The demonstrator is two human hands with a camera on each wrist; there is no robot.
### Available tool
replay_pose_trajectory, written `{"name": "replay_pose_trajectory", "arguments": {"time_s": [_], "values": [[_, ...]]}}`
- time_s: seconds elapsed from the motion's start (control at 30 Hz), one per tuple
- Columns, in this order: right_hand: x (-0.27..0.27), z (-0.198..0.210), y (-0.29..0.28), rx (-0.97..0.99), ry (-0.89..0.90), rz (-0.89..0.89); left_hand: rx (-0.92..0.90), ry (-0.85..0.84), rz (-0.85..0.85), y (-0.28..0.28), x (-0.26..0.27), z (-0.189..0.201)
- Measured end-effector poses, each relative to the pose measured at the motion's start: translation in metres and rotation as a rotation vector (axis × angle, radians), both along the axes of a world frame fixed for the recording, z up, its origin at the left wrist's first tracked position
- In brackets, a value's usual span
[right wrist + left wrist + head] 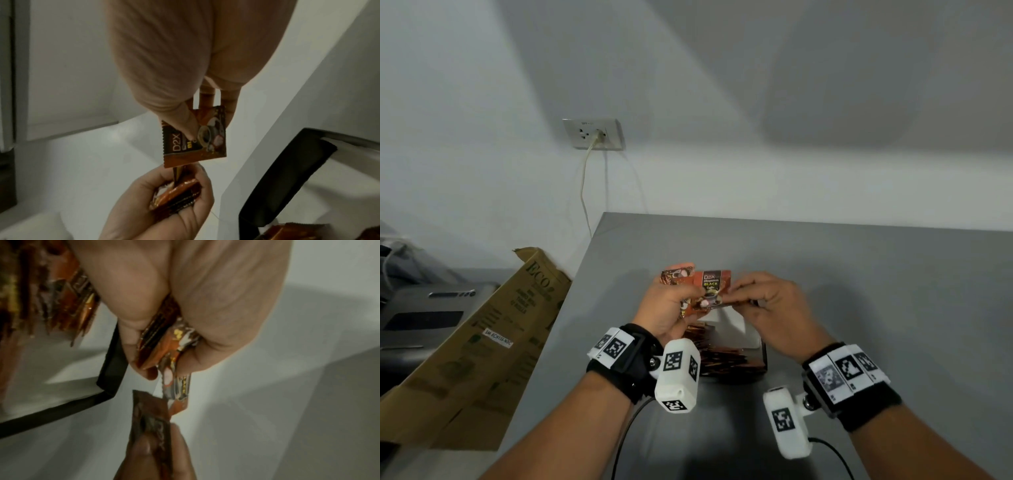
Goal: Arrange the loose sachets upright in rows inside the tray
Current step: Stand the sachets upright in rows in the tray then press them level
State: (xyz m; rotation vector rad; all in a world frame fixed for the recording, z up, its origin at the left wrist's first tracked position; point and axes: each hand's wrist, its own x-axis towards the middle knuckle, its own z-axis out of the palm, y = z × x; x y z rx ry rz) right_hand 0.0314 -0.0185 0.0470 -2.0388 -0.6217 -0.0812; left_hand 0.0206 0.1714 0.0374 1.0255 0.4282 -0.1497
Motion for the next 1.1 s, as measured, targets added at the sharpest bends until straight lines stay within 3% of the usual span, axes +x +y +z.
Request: {"name": "replay_pose_trajectory", "arguments": {"time_s": [0.2, 0.27, 0.4, 0.53, 0.67, 0.8, 1.0, 1.1], "values": [[0.005, 0.016, -0.003, 0.385, 0.546, -0.123, 0.123, -0.107, 0.051, 0.002, 0.007, 0.004], [0.01, 0.015, 0.003, 0.404, 0.671, -0.134, 0.143, -0.147, 0.018, -0.007, 0.006, 0.006], [0.013, 0.014, 0.014, 0.405, 0.777, -0.186, 0.038, -0.126, -0.026, -0.016, 0.003, 0.005], [0.016, 0.015, 0.009, 0.597, 0.864, -0.223, -0.253, -0.047, -0.03, -0.007, -0.003, 0.004], [0.01, 0.018, 0.009, 0.691, 0.977, -0.15, -0.183, -0.073, 0.068, -0.006, -0.001, -0.001], [0.003, 0.012, 0.022, 0.633, 1.0, -0.159, -0.073, -0.126, 0.113, -0.014, 0.002, -0.002], [0.018, 0.016, 0.022, 0.403, 0.717, -0.242, 0.071, -0.119, -0.047, -0.012, -0.003, 0.002], [0.018, 0.02, 0.02, 0.474, 0.656, -0.247, 0.1, -0.102, -0.05, -0.011, -0.003, 0.002]]}}
